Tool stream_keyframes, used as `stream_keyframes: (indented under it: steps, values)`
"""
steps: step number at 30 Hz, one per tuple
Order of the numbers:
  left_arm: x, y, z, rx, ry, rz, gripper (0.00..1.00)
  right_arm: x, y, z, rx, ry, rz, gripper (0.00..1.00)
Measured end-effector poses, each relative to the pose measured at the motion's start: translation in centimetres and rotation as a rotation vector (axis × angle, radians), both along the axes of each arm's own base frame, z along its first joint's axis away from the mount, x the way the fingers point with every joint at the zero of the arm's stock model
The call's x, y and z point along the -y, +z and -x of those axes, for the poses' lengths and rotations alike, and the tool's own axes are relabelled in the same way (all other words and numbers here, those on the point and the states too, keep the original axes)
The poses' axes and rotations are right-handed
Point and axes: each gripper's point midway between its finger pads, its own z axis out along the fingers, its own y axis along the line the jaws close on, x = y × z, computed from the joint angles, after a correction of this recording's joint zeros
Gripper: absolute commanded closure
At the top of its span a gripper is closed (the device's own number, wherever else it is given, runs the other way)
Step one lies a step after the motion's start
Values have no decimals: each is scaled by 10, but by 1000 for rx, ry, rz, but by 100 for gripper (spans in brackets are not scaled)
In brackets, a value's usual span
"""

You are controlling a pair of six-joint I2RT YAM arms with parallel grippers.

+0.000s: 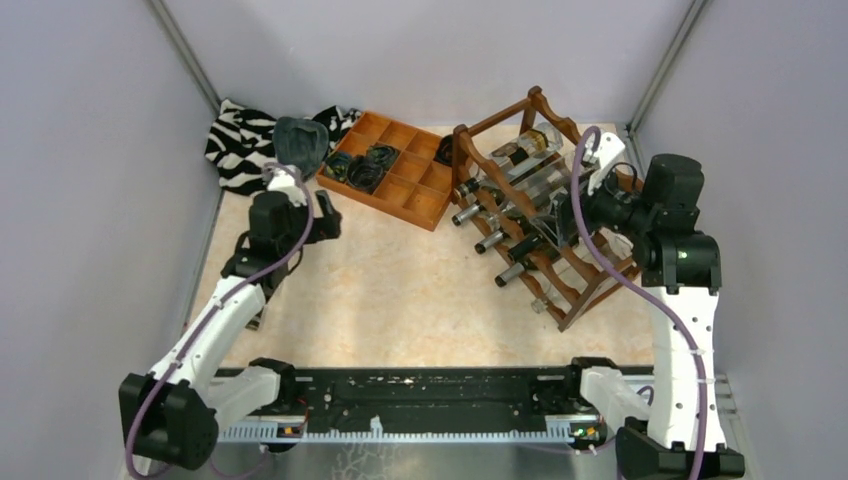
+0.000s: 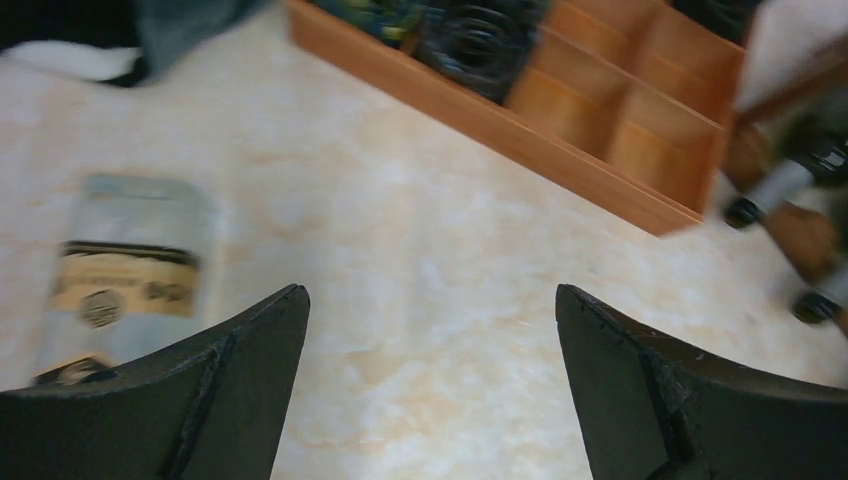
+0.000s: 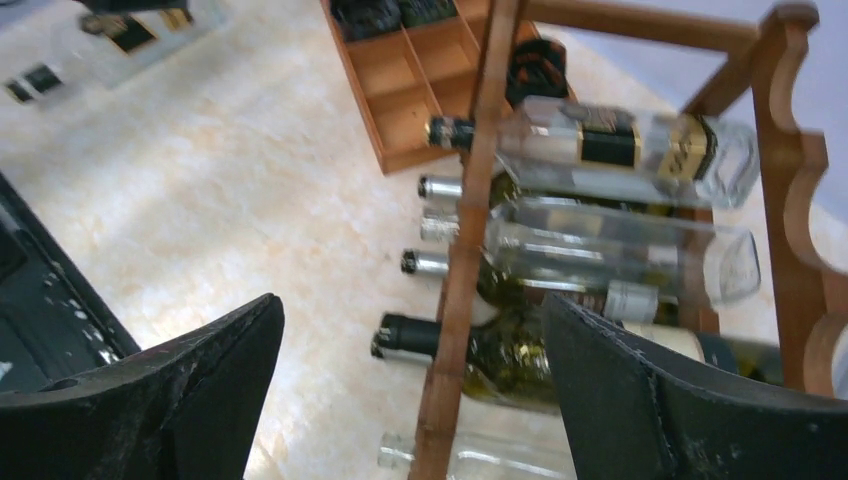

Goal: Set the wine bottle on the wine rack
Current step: Pick up the wine bottle from the center of the board.

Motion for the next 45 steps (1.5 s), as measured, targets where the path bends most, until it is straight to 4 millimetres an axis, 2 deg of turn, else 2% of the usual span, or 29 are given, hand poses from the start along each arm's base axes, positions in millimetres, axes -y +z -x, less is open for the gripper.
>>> stream_keyframes:
  steps: [4,8,11,17,21,26,31,35,38,40,42,44,45]
  values:
    - [-66,-7,-13,-15,188,-40,2,-22,24,7,39,115,-97,3]
    - [-121,-21,-17,-32,338,-76,2,-39,31,15,29,225,-184,2]
    - [-151,-39,-17,-73,410,-112,2,-45,27,22,19,268,-217,2]
    - [-188,-78,-15,-185,485,-173,2,-54,13,36,-8,333,-273,2]
    - [-195,-96,-18,-239,458,-212,2,-57,9,38,-12,356,-290,2]
    - [-184,-113,-29,-313,353,-206,2,-59,6,39,-20,372,-303,2]
    - [-179,-125,-23,-363,315,-207,2,-60,10,40,-4,385,-305,2]
    - [-176,-144,-19,-430,289,-205,5,-60,12,40,1,390,-308,2]
    - [-173,-155,-18,-491,263,-193,21,-61,11,40,-2,395,-312,2]
    - [-170,-158,-21,-513,241,-176,49,-61,8,40,-11,396,-317,2]
    - [-165,-158,-25,-530,217,-145,60,-61,7,40,-17,394,-319,2]
    - [-161,-158,-29,-540,198,-126,80,-61,7,41,-19,397,-321,2]
    - [-158,-157,-30,-540,189,-113,87,-61,7,41,-18,398,-322,2]
